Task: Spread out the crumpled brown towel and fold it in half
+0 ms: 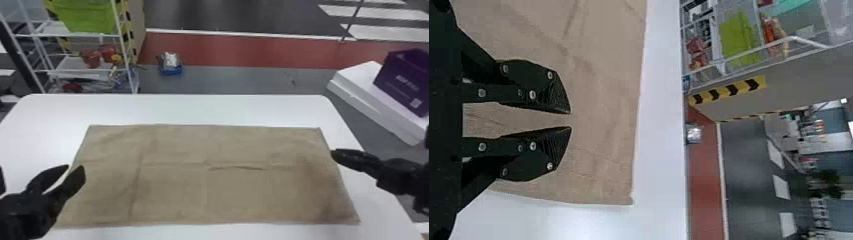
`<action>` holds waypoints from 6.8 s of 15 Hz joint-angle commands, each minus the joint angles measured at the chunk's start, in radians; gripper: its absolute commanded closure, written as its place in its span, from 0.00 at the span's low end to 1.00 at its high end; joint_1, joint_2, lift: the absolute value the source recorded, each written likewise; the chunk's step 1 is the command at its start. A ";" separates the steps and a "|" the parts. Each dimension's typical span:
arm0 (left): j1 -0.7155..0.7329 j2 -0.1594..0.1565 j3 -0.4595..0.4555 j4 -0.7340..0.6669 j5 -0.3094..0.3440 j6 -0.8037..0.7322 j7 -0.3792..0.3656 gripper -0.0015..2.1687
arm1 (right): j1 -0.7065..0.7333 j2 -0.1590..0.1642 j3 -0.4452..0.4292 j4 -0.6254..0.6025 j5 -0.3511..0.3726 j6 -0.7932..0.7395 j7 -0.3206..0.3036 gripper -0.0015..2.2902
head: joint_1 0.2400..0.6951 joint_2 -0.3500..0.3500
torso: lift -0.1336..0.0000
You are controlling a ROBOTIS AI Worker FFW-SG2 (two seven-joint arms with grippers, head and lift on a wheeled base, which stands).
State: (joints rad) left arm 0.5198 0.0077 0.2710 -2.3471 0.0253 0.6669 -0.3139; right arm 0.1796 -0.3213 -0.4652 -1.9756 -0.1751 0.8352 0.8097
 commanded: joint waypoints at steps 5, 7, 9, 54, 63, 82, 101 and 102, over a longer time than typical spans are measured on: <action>-0.438 0.018 0.004 0.361 -0.058 0.007 -0.097 0.04 | -0.315 -0.016 0.054 0.443 0.057 -0.501 0.022 0.05 | 1.00 0.34 | 0.08; -0.550 0.055 -0.012 0.496 -0.079 0.007 -0.096 0.04 | -0.391 -0.036 0.103 0.509 0.131 -0.428 0.023 0.04 | 1.00 0.35 | 0.08; -0.649 0.077 -0.029 0.614 -0.111 0.010 -0.097 0.04 | -0.465 -0.039 0.132 0.551 0.203 -0.324 0.042 0.04 | 0.99 0.37 | 0.08; -1.067 0.238 -0.113 1.328 -0.265 0.060 -0.314 0.55 | -0.519 -0.048 0.165 0.524 0.217 -0.253 0.154 0.08 | 1.00 0.49 | 0.08; -1.020 0.236 -0.104 1.264 -0.254 0.093 -0.320 0.67 | -0.562 -0.078 0.238 0.609 0.335 -0.271 0.148 0.09 | 1.00 0.47 | 0.08; -1.008 0.232 -0.115 1.233 -0.268 0.084 -0.307 0.66 | -0.850 -0.104 0.487 1.068 0.513 -0.189 0.088 0.17 | 1.00 0.44 | 0.08; -1.008 0.239 -0.119 1.233 -0.272 0.084 -0.309 0.66 | -0.861 -0.121 0.496 1.144 0.508 -0.247 0.111 0.27 | 1.00 0.43 | 0.08; -1.008 0.242 -0.118 1.233 -0.272 0.084 -0.310 0.67 | -0.864 -0.121 0.496 1.144 0.506 -0.244 0.114 0.28 | 1.00 0.43 | 0.08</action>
State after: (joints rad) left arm -0.4878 0.2453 0.1519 -1.1137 -0.2469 0.7509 -0.6226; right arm -0.6809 -0.4409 0.0300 -0.8314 0.3311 0.5878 0.9217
